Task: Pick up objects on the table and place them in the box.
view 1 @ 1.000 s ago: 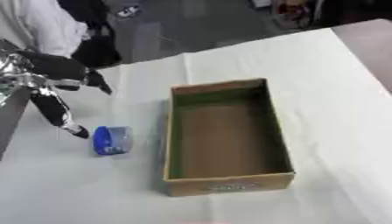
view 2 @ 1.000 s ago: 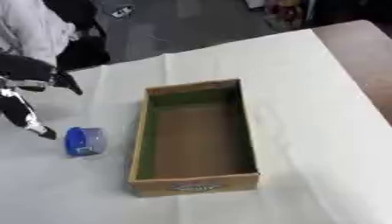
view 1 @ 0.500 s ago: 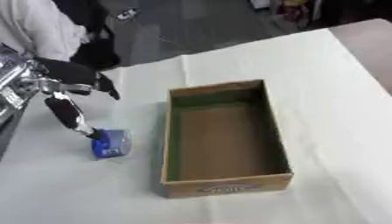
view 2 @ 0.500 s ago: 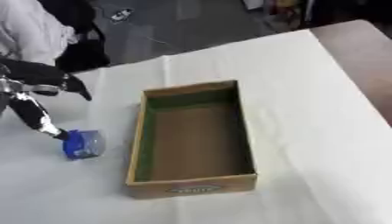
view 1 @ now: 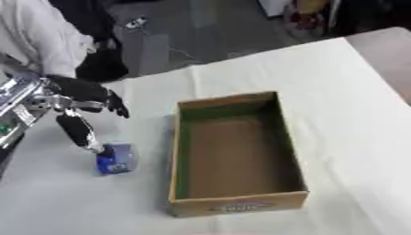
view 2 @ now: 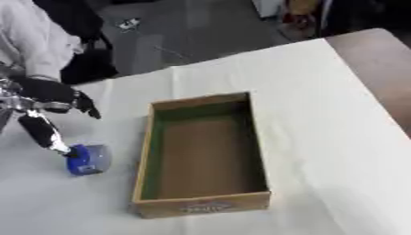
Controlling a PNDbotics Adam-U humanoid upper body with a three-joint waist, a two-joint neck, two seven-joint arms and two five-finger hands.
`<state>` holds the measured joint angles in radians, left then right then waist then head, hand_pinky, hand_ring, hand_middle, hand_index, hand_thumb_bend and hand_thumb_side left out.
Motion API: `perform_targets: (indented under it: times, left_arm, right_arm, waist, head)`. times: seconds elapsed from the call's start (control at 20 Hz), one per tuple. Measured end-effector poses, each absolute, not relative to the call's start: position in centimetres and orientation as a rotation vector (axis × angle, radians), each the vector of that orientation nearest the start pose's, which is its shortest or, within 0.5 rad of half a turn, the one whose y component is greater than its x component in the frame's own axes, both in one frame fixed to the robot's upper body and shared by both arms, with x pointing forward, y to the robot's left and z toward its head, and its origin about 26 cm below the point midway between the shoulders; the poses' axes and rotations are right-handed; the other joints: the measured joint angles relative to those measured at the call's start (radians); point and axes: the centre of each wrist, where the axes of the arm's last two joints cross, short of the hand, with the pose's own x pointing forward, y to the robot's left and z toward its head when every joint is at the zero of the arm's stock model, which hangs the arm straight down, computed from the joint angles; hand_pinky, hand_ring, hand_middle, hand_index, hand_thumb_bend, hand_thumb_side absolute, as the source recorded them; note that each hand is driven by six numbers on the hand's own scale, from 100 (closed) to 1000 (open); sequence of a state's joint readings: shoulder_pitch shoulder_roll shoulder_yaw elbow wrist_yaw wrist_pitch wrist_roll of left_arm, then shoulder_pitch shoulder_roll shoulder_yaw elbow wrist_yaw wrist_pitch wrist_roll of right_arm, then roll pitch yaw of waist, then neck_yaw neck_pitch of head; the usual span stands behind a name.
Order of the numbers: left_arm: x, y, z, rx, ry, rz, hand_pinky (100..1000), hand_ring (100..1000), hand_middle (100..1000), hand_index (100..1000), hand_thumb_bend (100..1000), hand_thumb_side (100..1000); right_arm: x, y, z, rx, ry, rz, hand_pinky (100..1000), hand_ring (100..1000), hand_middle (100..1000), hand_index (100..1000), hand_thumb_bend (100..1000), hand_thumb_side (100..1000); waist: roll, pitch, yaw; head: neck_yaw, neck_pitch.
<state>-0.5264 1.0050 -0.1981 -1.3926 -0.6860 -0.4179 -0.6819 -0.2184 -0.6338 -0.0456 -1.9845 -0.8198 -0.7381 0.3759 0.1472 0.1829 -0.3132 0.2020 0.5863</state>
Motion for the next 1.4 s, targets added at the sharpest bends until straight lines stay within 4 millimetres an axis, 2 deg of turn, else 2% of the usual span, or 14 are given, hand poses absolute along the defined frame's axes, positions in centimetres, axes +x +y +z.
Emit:
perform_targets:
  times: [0.6, 1.4]
  left_arm:
    - [36.6, 41.4, 23.3, 0.852, -0.912, -1.972, 676, 723, 762, 887, 660, 633]
    - [36.7, 40.5, 21.7, 0.857, -0.869, -2.053, 676, 713, 752, 879, 680, 637]
  right_arm:
    - [28.9, -32.2, 21.5, -0.700, 3.226, -0.587, 185, 339, 334, 463, 100, 717]
    - [28.9, -32.2, 21.5, -0.661, 3.229, -0.664, 180, 342, 341, 465, 100, 749]
  waist:
    - [0.000, 0.000, 0.003]
    - [-0.002, 0.000, 0.008]
  head:
    - [0.000, 0.017]
    - [0.000, 0.016]
